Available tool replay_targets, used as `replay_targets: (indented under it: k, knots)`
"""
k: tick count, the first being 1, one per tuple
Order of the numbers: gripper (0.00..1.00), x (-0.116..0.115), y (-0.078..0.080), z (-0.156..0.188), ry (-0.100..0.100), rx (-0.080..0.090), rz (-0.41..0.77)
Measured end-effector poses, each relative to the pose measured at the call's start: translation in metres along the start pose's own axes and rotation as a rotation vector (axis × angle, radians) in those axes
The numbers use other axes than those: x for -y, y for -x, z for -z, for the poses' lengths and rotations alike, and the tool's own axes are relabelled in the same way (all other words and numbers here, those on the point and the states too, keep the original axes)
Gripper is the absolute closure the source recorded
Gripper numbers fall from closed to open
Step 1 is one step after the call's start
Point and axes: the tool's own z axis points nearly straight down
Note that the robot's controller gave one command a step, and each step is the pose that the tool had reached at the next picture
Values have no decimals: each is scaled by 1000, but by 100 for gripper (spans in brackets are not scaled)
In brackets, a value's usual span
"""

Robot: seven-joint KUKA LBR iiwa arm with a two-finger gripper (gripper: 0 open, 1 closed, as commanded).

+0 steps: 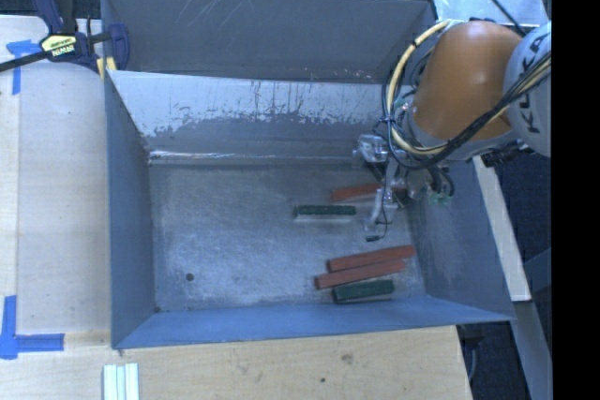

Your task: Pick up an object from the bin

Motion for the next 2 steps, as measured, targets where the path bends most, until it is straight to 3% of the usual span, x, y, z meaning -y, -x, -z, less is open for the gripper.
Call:
replay_targets:
  k: [1, 2]
  knots:
    - [100, -4, -24, -83, 1, 22, -90]
    - [100, -4, -24, -83, 1, 22, -89]
